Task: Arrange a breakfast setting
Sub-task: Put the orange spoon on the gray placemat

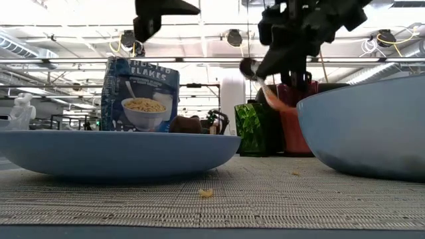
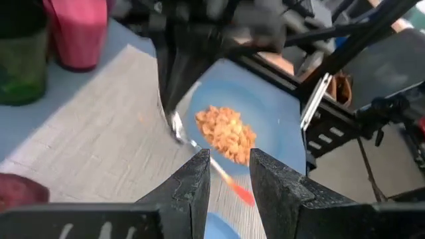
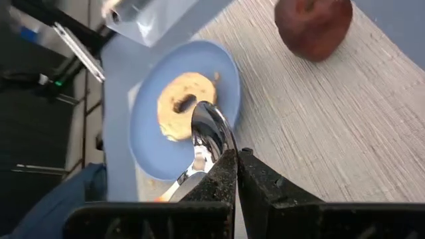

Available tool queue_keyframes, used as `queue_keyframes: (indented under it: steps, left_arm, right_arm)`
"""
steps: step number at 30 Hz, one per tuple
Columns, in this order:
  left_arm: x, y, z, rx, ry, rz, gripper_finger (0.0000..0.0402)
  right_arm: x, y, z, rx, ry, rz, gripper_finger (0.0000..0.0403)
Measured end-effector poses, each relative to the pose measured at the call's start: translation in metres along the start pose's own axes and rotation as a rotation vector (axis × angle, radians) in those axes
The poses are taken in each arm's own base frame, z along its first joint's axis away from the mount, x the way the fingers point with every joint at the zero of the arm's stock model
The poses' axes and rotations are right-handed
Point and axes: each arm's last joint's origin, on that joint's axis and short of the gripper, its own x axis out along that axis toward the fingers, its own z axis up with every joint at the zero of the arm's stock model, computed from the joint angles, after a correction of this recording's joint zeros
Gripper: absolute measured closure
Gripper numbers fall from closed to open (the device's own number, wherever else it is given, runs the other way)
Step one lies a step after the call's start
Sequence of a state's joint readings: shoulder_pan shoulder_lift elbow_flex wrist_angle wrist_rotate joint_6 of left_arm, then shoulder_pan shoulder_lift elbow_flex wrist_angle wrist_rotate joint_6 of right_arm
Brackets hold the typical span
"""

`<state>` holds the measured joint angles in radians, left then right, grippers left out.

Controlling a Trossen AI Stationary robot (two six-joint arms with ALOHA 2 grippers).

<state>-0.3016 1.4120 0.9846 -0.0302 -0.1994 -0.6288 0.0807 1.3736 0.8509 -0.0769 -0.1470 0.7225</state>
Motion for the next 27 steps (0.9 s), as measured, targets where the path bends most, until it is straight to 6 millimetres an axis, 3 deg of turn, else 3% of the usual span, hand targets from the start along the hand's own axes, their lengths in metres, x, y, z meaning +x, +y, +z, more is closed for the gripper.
queue_keyframes:
  steps: [5,14,27]
  left_arm:
    - [-0.011,0.0,0.005,0.007,-0.017,0.02,0.029]
    - [-0.011,0.002,0.002,0.014,0.008,0.043,0.029]
    - [-0.011,0.003,0.001,0.015,0.011,0.053,0.029]
  right_arm:
    - [0.013,-0.007,-0.004,0.007,0.027,-0.052,0.0403]
    - [0.031,-0.016,-0.011,0.019,0.083,-0.101,0.0403]
    - [0.034,-0.02,-0.012,0.024,0.069,-0.156,0.0403]
